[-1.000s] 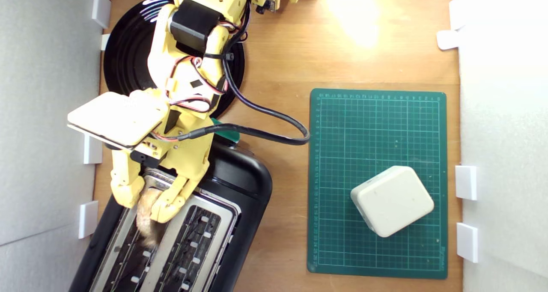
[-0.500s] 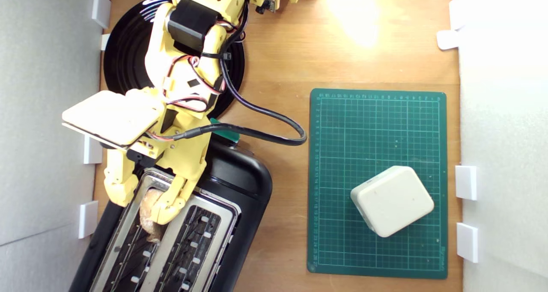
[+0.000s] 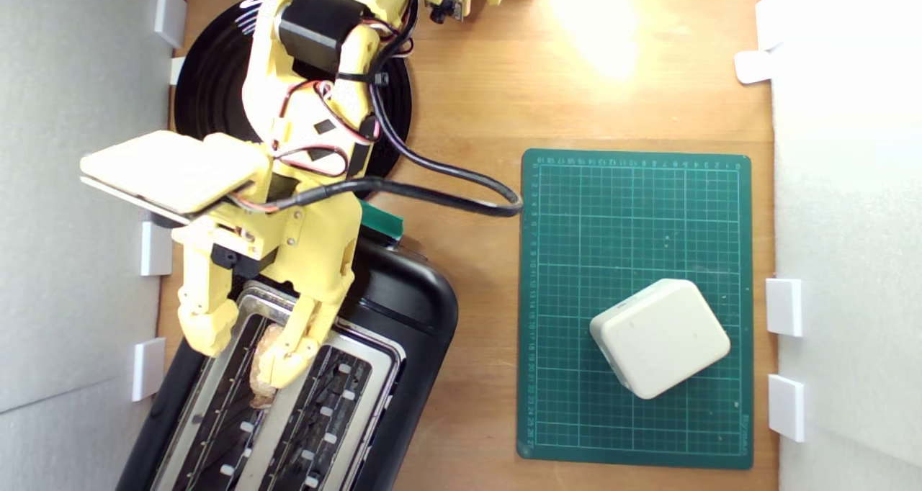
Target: Pick bread and place in toaster
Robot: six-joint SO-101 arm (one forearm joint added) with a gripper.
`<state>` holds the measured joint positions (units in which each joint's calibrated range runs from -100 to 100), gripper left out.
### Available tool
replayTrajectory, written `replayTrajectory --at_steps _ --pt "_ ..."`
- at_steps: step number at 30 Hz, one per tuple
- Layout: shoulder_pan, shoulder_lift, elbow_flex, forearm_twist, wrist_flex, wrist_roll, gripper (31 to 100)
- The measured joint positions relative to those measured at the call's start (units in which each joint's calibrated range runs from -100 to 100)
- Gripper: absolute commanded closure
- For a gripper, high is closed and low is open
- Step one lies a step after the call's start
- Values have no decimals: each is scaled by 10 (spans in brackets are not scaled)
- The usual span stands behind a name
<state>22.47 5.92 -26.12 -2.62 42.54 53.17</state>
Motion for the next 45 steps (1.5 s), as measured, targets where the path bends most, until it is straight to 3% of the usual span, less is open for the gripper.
replayTrajectory --at_steps 9,19,24,29,33,45 --pt "-1 -30 0 -32 0 -3 573" --pt "-3 -98 0 -58 0 -64 578" --pt "-36 -138 0 -58 0 -147 578" --pt "-79 -184 3 -25 2 -224 578" --pt "-117 -238 56 -18 2 -270 578" --pt "-252 -508 439 -10 2 -289 578"
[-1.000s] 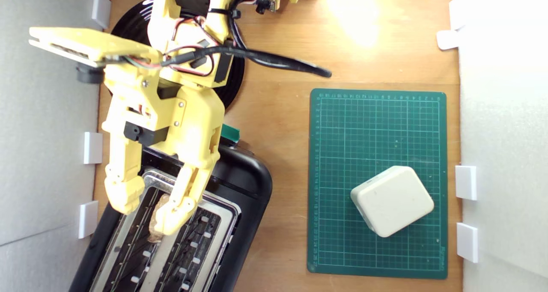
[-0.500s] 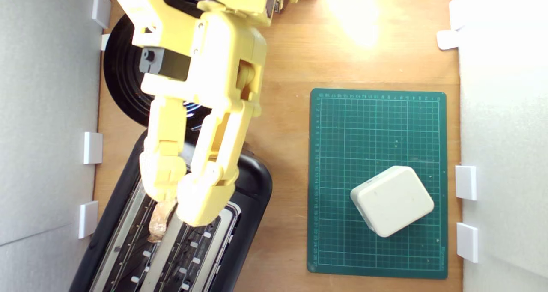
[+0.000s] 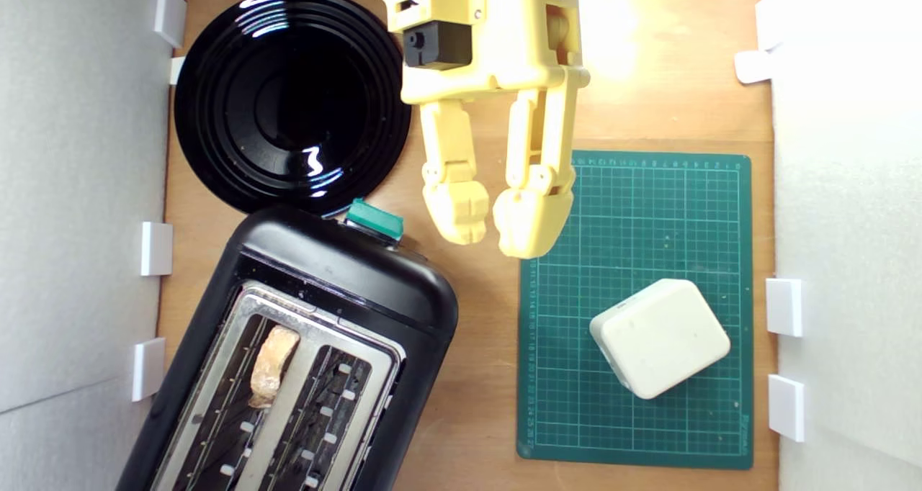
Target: Pick bread and place in toaster
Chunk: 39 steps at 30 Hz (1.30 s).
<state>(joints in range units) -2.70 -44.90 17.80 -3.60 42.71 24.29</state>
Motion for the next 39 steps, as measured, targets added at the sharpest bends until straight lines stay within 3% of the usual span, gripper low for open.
replayTrajectory --at_steps 20,23,27,36,39 --pt "-97 -323 471 20 1 34 579" --pt "-94 -354 505 22 27 39 579" --pt "-125 -407 557 20 97 58 579" --pt "-119 -512 686 28 119 92 584" --pt "-121 -526 724 44 119 95 634"
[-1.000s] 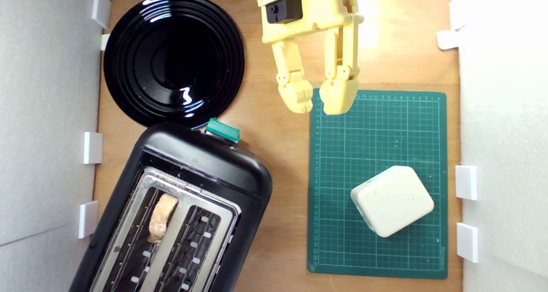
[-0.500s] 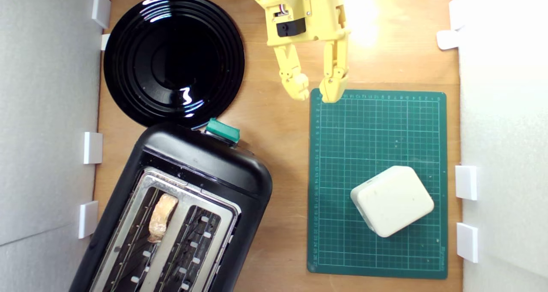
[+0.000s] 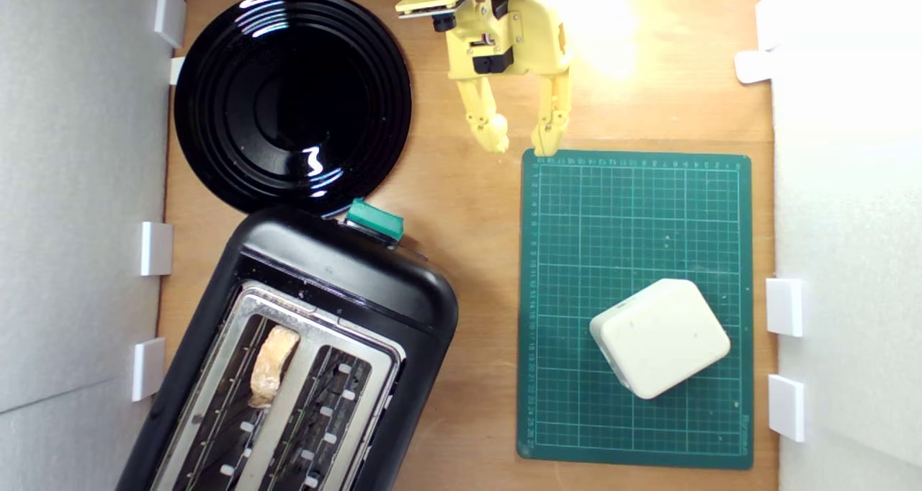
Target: Pick bread and place in toaster
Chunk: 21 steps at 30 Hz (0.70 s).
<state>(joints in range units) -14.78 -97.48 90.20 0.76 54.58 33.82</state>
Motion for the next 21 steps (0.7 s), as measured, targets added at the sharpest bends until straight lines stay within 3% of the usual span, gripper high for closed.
replayTrajectory --at_steps 4,11,17,21 --pt "0 -3 30 16 0 4 677" --pt "0 -5 74 26 0 4 684" --pt "-5 -5 80 28 0 4 792" --pt "-11 -7 80 28 0 4 812"
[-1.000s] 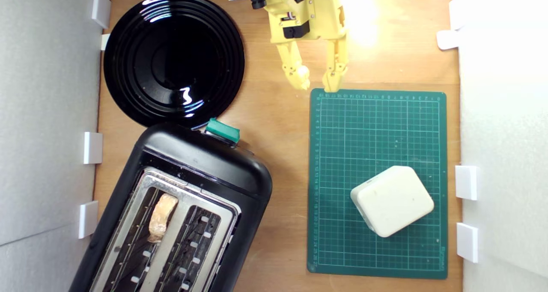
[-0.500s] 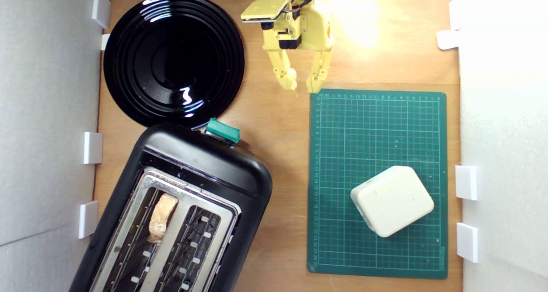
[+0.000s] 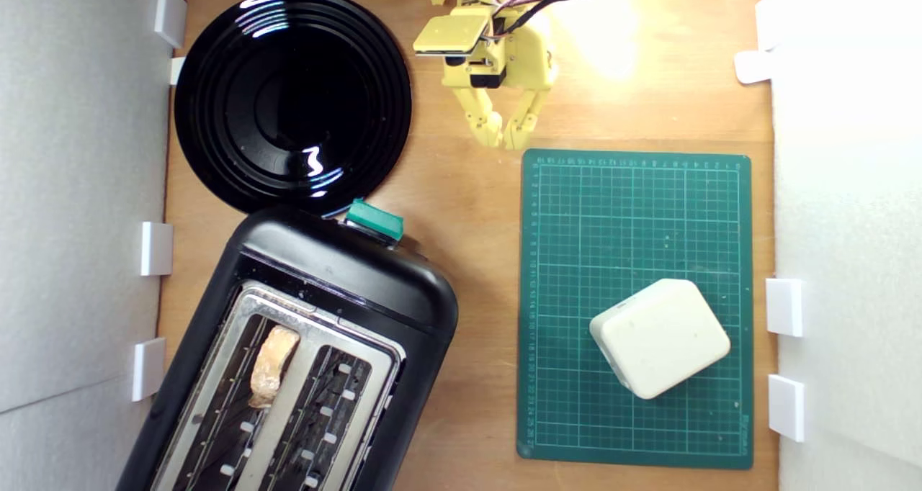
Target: Pick bread and place in toaster
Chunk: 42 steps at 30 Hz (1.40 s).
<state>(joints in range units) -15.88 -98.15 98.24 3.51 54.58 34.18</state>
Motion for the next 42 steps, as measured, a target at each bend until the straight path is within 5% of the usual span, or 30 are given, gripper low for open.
replayTrajectory --at_steps 12,42 --pt "0 -1 2 0 33 12 814" --pt "0 0 2 0 35 -65 813"
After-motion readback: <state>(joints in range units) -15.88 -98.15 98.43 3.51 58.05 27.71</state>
